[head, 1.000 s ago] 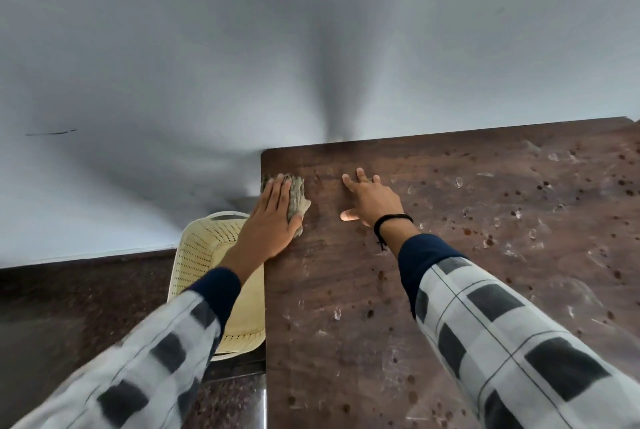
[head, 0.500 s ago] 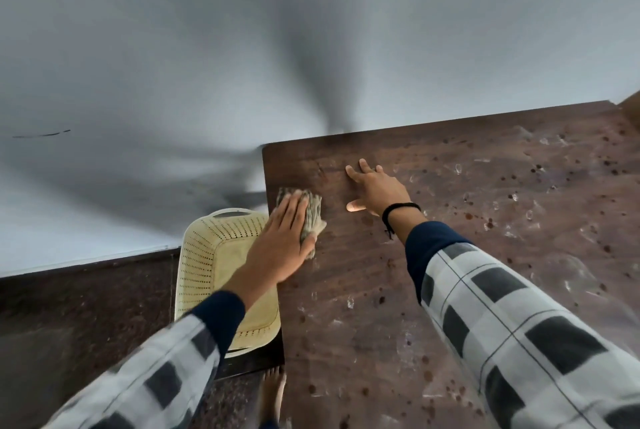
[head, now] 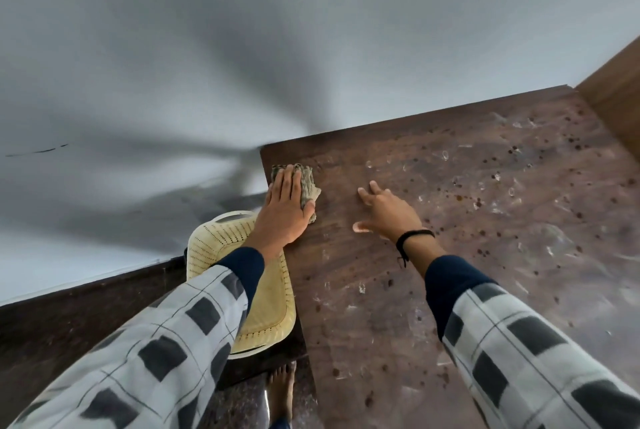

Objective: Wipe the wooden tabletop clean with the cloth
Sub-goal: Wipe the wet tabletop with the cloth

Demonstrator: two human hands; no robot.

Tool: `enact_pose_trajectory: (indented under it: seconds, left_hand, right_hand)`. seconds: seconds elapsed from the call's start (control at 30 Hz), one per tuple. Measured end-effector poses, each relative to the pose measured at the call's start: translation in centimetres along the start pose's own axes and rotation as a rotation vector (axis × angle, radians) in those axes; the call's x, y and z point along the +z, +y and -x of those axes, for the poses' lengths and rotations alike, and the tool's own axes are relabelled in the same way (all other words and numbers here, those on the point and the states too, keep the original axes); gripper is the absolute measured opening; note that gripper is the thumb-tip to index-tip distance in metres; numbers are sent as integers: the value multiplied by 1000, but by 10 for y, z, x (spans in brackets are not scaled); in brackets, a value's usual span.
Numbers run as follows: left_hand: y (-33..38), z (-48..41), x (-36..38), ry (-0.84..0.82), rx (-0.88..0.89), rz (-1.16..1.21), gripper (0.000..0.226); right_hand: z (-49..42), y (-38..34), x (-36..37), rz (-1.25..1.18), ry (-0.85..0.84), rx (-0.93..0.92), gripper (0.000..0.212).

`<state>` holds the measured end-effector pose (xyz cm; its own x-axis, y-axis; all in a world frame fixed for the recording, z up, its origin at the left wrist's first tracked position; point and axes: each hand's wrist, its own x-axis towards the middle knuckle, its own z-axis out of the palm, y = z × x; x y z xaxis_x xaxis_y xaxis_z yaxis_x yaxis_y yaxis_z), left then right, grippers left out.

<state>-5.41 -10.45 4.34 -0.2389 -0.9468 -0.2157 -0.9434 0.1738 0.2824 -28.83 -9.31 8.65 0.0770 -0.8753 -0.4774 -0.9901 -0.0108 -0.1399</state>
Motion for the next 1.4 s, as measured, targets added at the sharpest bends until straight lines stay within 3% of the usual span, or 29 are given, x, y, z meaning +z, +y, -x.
enact_pose_trajectory:
  seconds: [0.3,0.57,0.77,0.93,1.1,1.3,1.4]
  left_hand:
    - [0,70,17,-31,150,-94,75]
    - [-13,-3,-11,-83,116,-71,75]
    - [-25,87,19,-108,474,-235,72]
    - [-28,63,9,-54,403,-203,70]
    - [1,24,0,-67,155,-106,71]
    - [2,127,34,-37,291,-129,73]
    - [-1,121,31,-48,310,-166,73]
  right_hand:
    - [7,-9,6,-7,-71,65,95]
    - [10,-7,5,-45,-57,61,94]
    - [10,-6,5,-31,-54,50,93]
    - [12,-8,3,-43,-53,60,94]
    - [14,-7,3,-45,-33,57,94]
    - [16,-7,1,-50,-34,57,94]
    - [16,-7,2,-54,-25,59,94]
